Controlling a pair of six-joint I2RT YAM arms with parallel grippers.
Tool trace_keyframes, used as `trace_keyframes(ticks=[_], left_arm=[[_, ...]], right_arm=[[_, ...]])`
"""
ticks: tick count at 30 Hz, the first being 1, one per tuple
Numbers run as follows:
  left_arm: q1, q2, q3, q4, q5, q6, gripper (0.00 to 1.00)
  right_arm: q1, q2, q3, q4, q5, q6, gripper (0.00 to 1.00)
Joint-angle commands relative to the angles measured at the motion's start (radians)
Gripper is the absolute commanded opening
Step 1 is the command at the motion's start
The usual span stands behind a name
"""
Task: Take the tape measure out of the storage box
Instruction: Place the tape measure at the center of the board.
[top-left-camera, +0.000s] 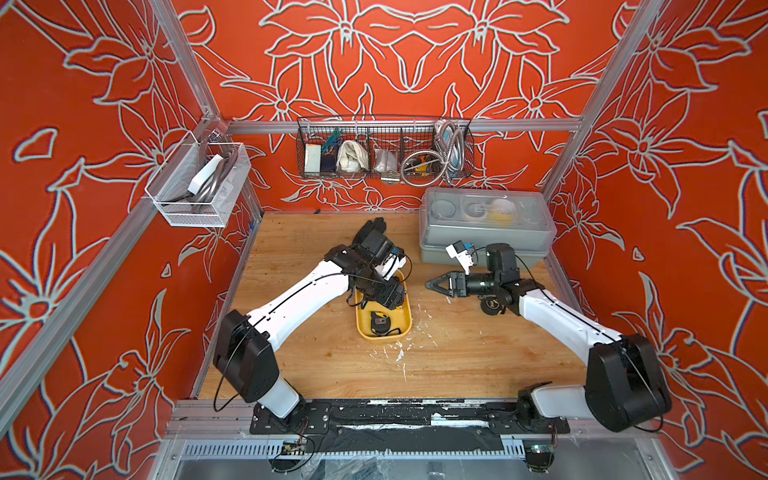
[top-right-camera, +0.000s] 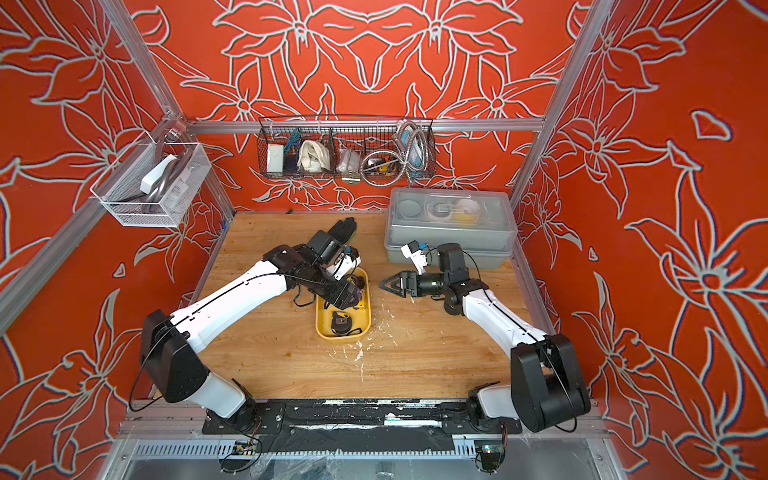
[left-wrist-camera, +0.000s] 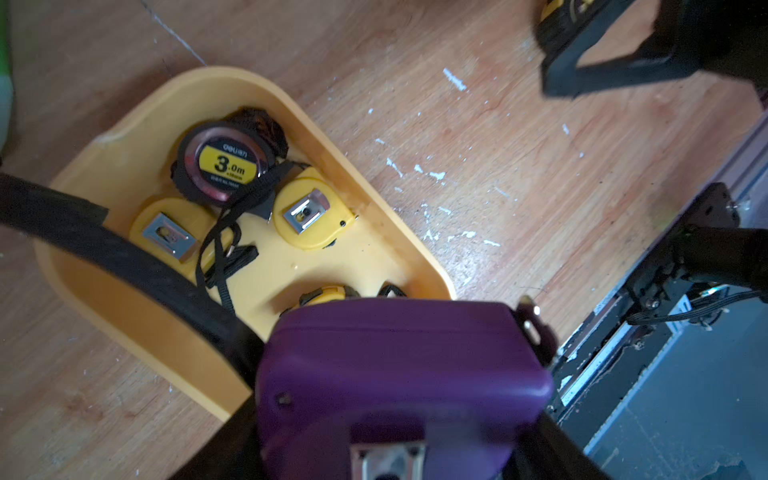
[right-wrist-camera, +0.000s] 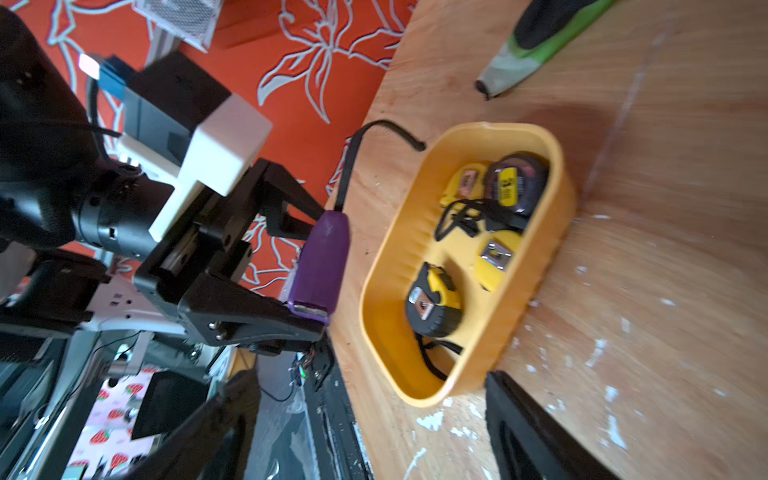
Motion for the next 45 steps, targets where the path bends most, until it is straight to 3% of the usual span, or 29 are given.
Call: trace_keyframes(ticks=[1,9,16,23,28,32,36,42,45], left_arm=[[-0.005,-0.009,0.005,0.053,0.045,0.015,0.45],[-0.005,0.012,0.016,0.101,0.053,0.007,0.45],[-0.013,0.031,0.034,0.103,0.055,0.01,0.45],[-0.022,0.048,0.055,0.119,-0.01,0.02,0.45],[-0.024,0.069,0.074,0.109,-0.069,0.023,0.46],[-0.025,0.07,0.076,0.126,-0.08,0.021,0.47],[-0.025,0.082,0.085,0.116,-0.083,0.02,0.58],[-0.02,0.056,0.106,0.081,-0.095,0.001,0.98],[0.002,0.0,0.114,0.089,-0.08,-0.016,0.99]], right_arm=[[0.042,0.036,0.045,0.005,-0.019,0.041,0.81],[0.132,0.134,0.127,0.037,0.048,0.103,0.75],[0.163,0.188,0.17,0.092,0.027,0.174,0.72],[0.178,0.225,0.186,0.092,0.018,0.195,0.46],[0.179,0.229,0.186,0.107,-0.024,0.229,0.42],[0.18,0.241,0.197,0.132,-0.059,0.263,0.31],[0.18,0.246,0.193,0.186,-0.066,0.308,0.24],[0.155,0.241,0.172,0.188,-0.015,0.316,0.24],[0.106,0.232,0.14,0.221,-0.005,0.346,0.24]])
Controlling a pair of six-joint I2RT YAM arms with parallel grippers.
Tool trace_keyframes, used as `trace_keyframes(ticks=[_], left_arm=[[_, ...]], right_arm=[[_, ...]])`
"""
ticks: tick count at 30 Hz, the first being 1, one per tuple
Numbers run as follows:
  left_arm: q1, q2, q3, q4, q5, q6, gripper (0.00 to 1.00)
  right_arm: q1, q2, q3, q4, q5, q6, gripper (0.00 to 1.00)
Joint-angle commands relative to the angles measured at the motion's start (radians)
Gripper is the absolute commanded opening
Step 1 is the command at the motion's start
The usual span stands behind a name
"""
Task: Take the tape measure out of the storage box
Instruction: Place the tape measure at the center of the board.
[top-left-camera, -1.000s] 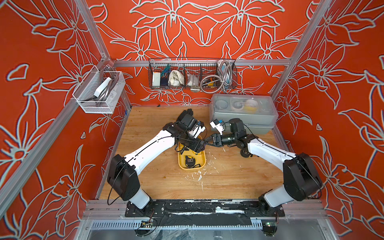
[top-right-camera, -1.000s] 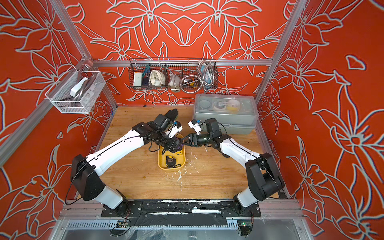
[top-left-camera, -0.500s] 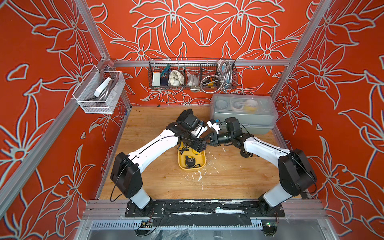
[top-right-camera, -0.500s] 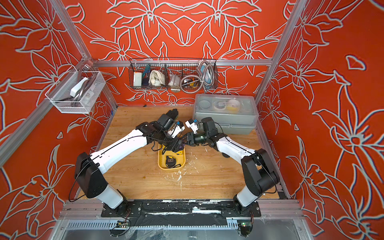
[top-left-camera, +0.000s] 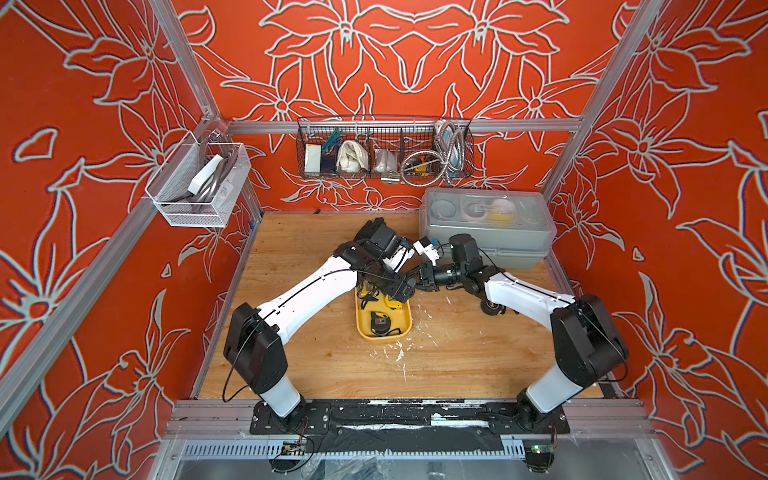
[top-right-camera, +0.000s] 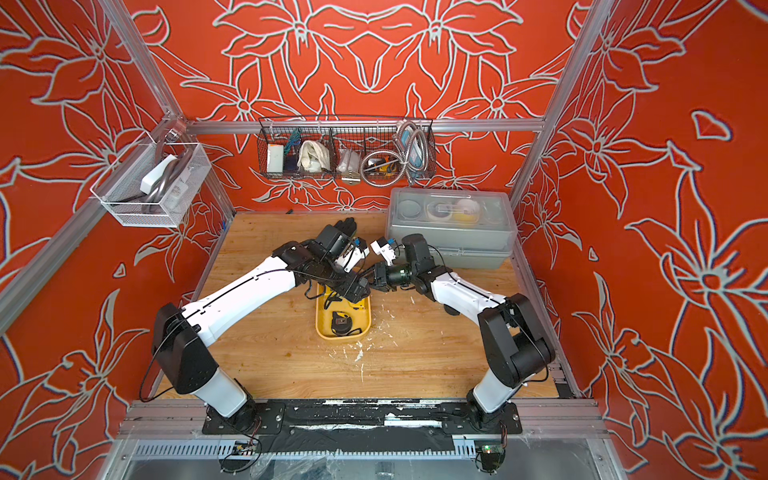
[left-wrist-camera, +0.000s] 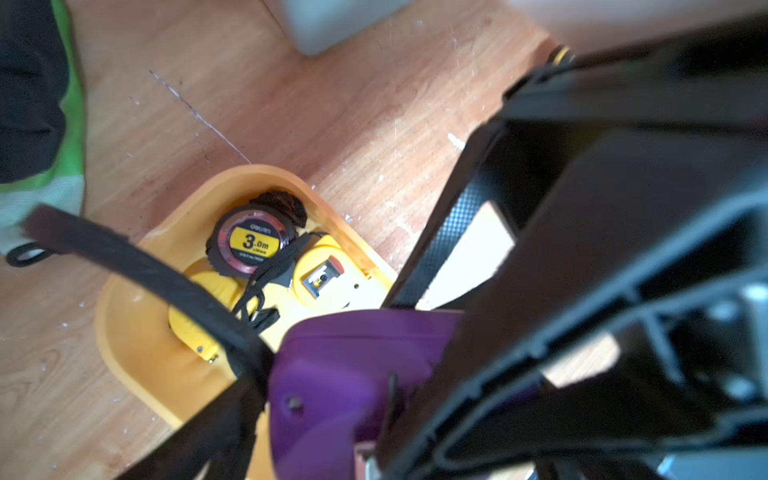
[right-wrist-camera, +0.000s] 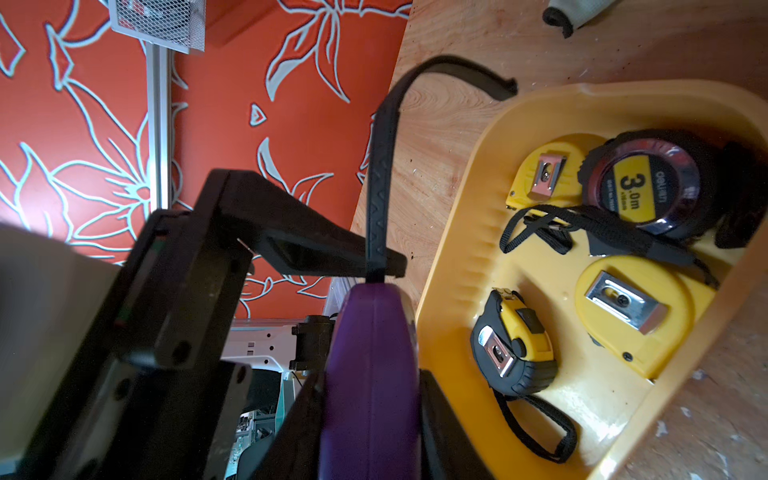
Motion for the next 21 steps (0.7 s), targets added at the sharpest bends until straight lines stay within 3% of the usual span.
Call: trace_keyframes(ticks=[1,6,13,21], left_arm=[[0.029,-0.083,0.036,0.018,0.004,-0.024,0.99],[0.054,-0.114,0.044,-0.042,-0.041,-0.049,0.99],[0.06,0.072,0.034,-0.174,-0.02,-0.055,0.99],[0.059,0.238,0.043,-0.177,0.013,-0.087,0.99]], right_arm=[[-0.061,-0.022,-0.035,0.089,-0.032,0.046,0.23],[-0.212,-0.095,-0.108,0.068,-0.02,0.045,0.23],[-0.385,-0.25,-0.158,-0.45,0.153,-0.349,0.24],[-0.469,-0.275,-0.396,-0.36,0.199,-0.375,0.26]])
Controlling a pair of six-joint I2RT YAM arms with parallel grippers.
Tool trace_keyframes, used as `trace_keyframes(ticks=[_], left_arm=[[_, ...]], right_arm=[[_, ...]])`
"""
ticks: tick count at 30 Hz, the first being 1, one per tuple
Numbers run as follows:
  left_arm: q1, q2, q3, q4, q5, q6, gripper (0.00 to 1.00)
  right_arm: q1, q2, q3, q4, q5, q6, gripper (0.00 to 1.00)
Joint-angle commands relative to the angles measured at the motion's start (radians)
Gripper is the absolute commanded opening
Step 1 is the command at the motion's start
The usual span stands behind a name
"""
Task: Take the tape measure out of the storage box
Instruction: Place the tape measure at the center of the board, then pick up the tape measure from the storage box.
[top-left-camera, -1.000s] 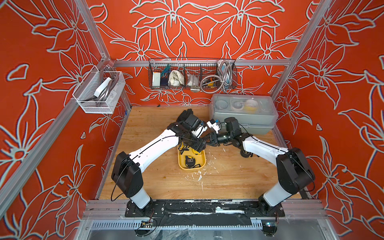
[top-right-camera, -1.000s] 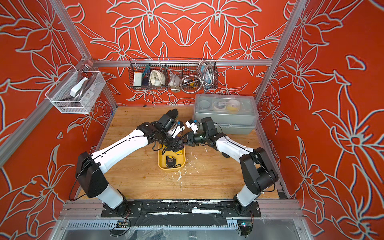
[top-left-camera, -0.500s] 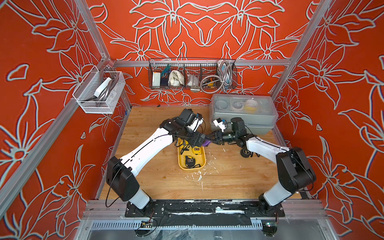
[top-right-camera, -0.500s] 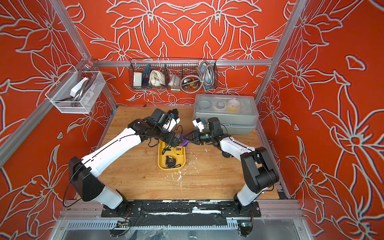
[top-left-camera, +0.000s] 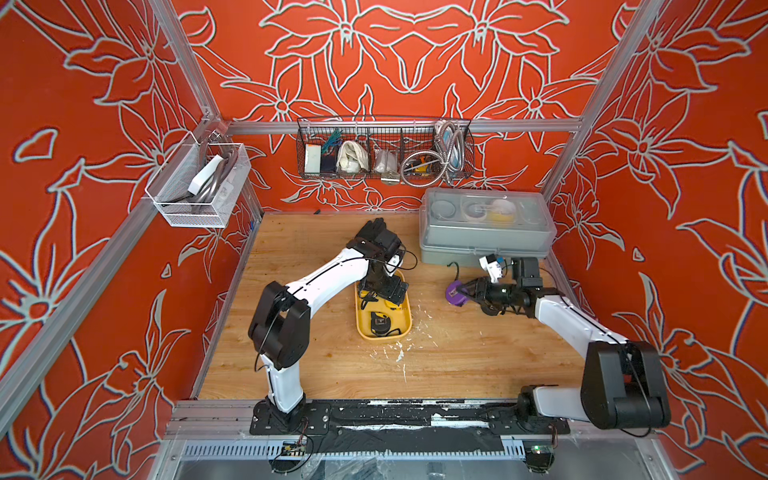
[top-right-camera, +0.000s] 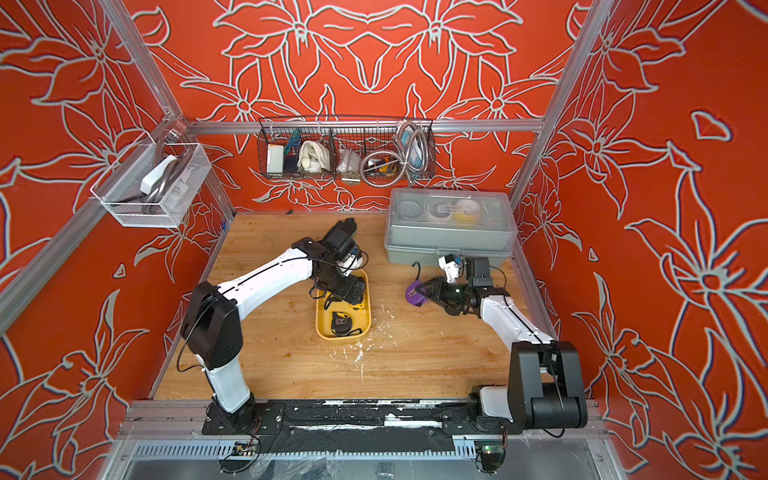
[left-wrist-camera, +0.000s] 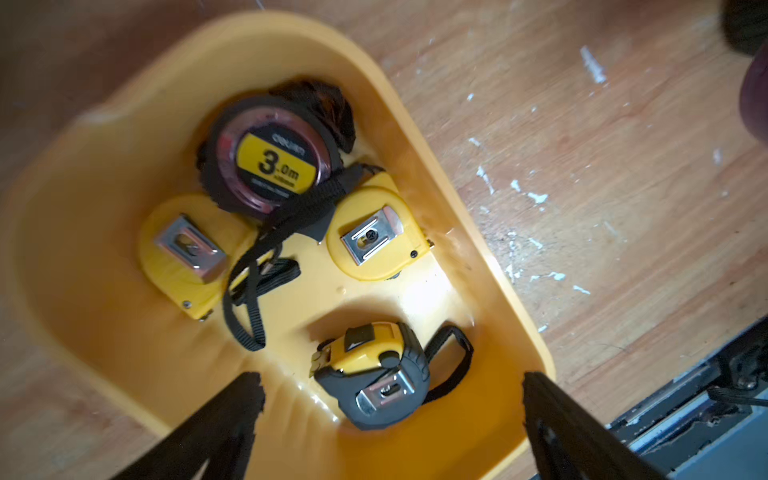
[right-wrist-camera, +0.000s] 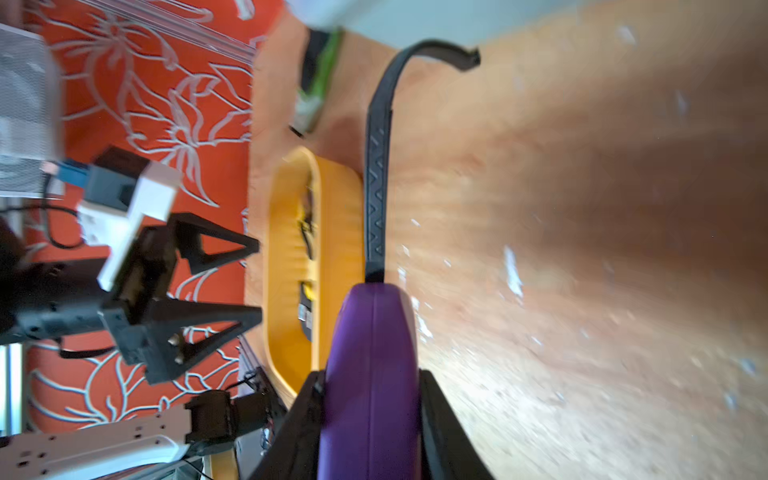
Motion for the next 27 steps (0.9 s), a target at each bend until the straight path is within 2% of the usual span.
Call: trace_keyframes(ticks=[1,7,13,15,17,19,21,23,25,26,27], left_arm=[[0.001,0.017,0.008,-0.057,0.012,-0.022,0.99],[0.0,0.012,-0.021,-0.174,-0.03,-0.08,0.99],[0.0,-0.04,-0.105,-0.172,-0.033,-0.156,0.99],[0.0,-0.031,-0.124,-0.159,-0.013,-0.178,0.99],[0.0,-0.013,-0.141,-0.154,0.017,-0.187,0.99],[-0.002,0.002,-0.147,-0.155,0.03,-0.187,0.99],[-0.003,0.012,-0.149,-0.157,0.03,-0.184,0.99],[-0.003,0.023,-0.144,-0.164,0.019,-0.179,0.99],[-0.004,0.041,-0.143,-0.169,0.015,-0.174,0.99],[-0.003,0.046,-0.146,-0.169,0.013,-0.174,0.99],[-0.003,0.053,-0.146,-0.168,0.014,-0.173,0.99]], right_arm=[[-0.026,0.008,-0.059,-0.006,0.026,-0.061,0.26],[-0.033,0.033,-0.083,-0.009,0.065,-0.103,0.27],[-0.034,0.075,-0.083,0.016,0.101,-0.112,0.28],[-0.035,0.071,-0.084,0.014,0.124,-0.118,0.32],[-0.036,0.051,-0.091,0.032,0.143,-0.121,0.41],[-0.035,0.037,-0.084,0.033,0.163,-0.118,0.58],[-0.035,0.023,-0.065,0.015,0.186,-0.126,0.71],[-0.035,-0.01,-0.048,0.003,0.21,-0.129,0.78],[-0.034,-0.081,-0.053,0.055,0.213,-0.08,0.95],[-0.035,-0.111,-0.058,0.094,0.199,-0.056,0.99],[-0.033,-0.138,-0.052,0.116,0.193,-0.03,1.0]])
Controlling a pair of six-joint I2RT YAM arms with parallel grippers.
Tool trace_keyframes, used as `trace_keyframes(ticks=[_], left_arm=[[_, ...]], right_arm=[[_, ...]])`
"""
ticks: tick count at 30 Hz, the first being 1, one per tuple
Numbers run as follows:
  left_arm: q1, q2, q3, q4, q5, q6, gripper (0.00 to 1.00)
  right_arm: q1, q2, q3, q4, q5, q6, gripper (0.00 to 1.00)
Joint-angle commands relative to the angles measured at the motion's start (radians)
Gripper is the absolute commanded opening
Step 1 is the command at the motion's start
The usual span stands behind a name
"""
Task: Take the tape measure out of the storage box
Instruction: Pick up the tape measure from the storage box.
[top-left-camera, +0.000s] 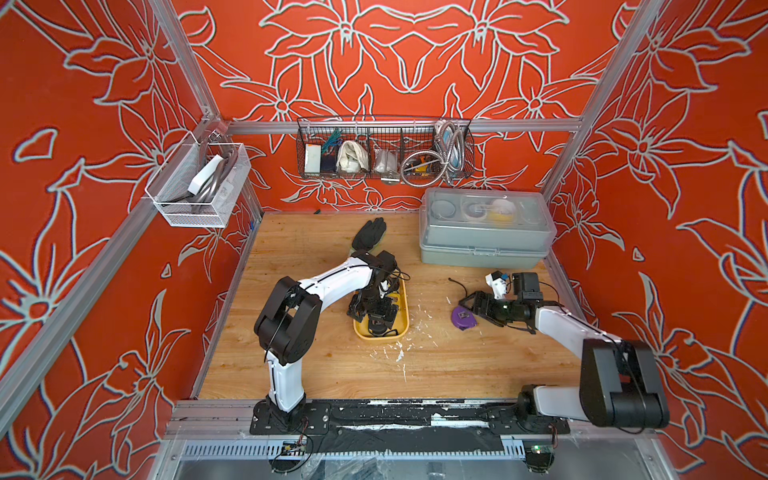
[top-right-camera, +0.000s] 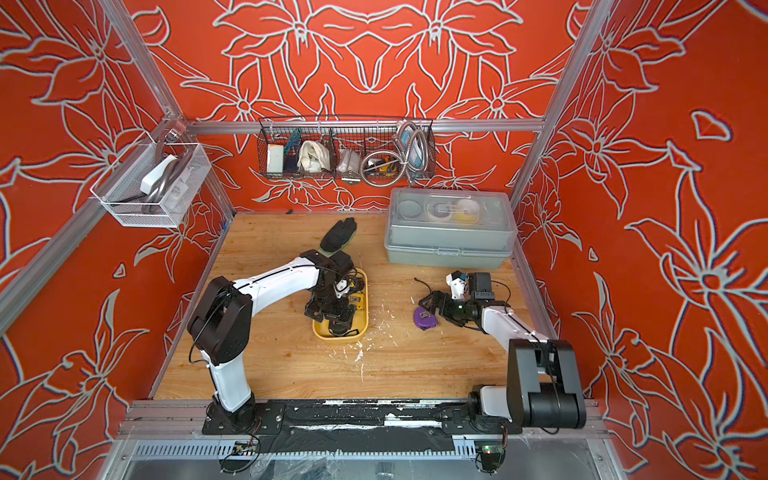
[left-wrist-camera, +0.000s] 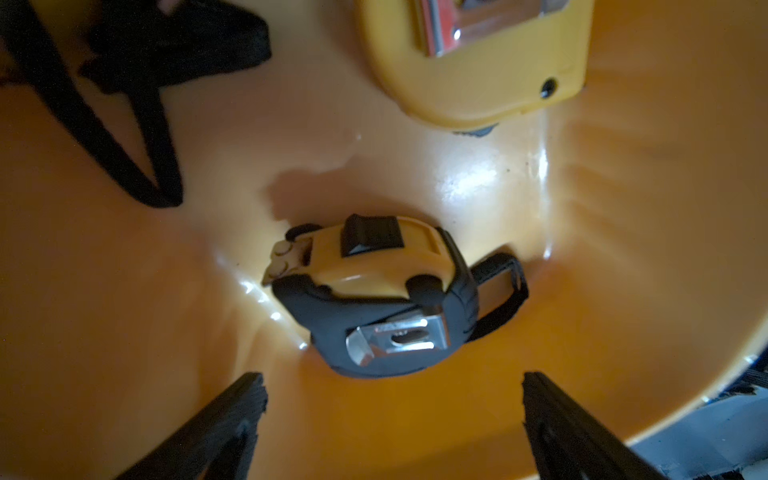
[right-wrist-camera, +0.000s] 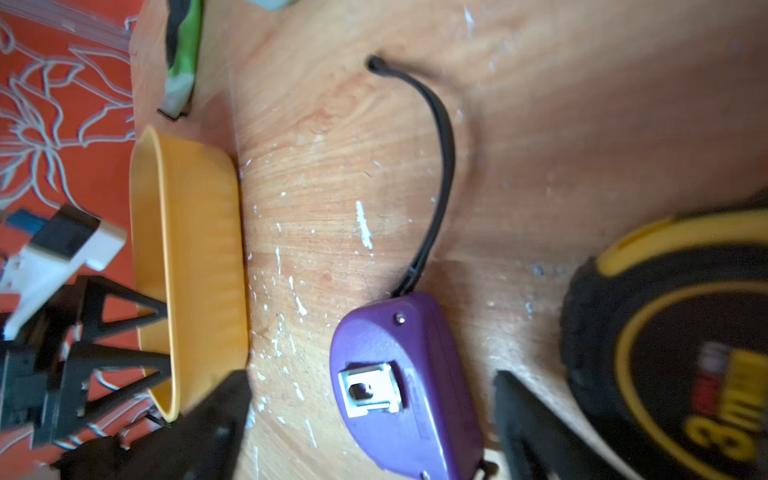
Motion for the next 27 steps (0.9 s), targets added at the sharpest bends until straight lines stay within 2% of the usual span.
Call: trace_keyframes(ticks=[1,7,12,17,19,27], left_arm=[[-0.003,0.038,-0.002,-0.037,-0.006,-0.001,0.99],[-0.008,0.089,-0.004,-0.039,-0.002,0.007,0.96],[-0.013,0.118,0.026,-0.033,-0.01,0.017,0.77],[-0.013,0.125,0.112,-0.082,0.007,0.062,0.55],[-0.013,0.104,0.132,-0.091,0.016,0.081,0.49],[-0.019,-0.04,0.152,-0.094,0.048,0.179,0.43]], right_arm=[[0.003,-0.089,0.04,0.084,0.014,0.07,1.0],[0.036,-0.199,0.084,0.047,0.0,0.04,1.0],[0.043,-0.201,0.075,0.022,-0.03,0.008,1.0],[0.068,-0.17,0.053,0.089,-0.088,0.063,1.0],[0.086,-0.156,0.063,0.095,-0.111,0.06,1.0],[0.144,-0.052,0.096,0.108,-0.284,0.04,0.99]])
